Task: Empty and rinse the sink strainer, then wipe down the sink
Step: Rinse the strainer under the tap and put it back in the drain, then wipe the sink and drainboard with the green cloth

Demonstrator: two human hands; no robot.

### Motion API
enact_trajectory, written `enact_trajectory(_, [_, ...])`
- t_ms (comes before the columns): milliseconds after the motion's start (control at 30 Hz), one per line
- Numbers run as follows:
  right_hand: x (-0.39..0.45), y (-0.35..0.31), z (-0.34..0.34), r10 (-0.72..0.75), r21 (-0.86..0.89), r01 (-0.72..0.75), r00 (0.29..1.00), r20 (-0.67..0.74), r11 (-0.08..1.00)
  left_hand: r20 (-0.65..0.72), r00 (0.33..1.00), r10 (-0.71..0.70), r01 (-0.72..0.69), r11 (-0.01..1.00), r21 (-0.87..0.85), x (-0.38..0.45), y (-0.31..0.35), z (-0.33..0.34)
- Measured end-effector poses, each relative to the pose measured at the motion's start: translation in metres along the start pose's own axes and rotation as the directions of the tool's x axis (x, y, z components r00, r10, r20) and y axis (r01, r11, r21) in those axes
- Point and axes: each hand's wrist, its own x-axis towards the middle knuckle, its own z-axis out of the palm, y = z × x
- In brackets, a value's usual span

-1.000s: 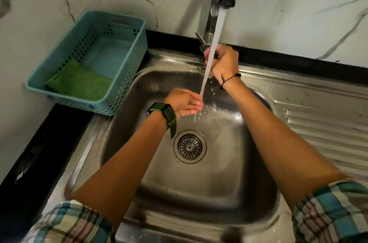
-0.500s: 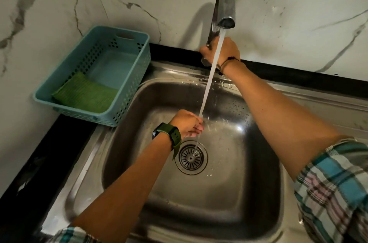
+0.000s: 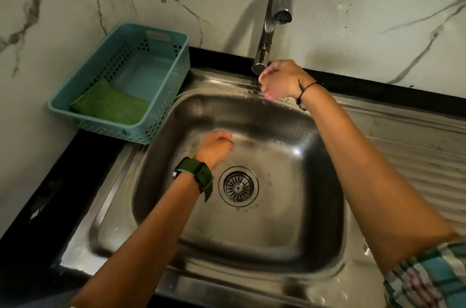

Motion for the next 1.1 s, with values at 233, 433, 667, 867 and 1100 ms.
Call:
enact_trajectory(233, [-0.069, 0.084, 0.066, 0.164, 0.429, -0.251, 0.96, 0.229, 0.868, 0.059, 0.991, 0.123, -0.135, 0.956, 0.262, -0.034, -0.022, -0.03])
enact_trajectory(433, [-0.081, 0.091, 0.099, 0.092, -0.061, -0.091, 0.996, 0.013, 0.994, 0.015, 0.947, 0.322, -0.287, 0.821, 0.494, -0.071, -0.024, -0.039])
enact_trajectory(667, [-0.06, -0.062, 0.13, -0.551, -0.215, 0.521, 0.826, -0.115, 0.826, -0.116, 0.905, 0.41, -0.322, 0.837, 0.442, -0.104, -0.025, -0.066])
enact_trajectory(867, [-0.025, -0.137, 0.21, -0.441, -0.538, 0.654, 0.756, 0.483, 0.533, -0.205, 0.883, 0.422, -0.3, 0.844, 0.445, -0.107, -0.02, -0.083])
enact_trajectory(1100, [-0.001, -0.131, 0.252, -0.168, -0.685, 0.61, 0.783, 0.599, 0.399, -0.249, 0.87, 0.425, -0.287, 0.849, 0.444, -0.104, -0.026, -0.086])
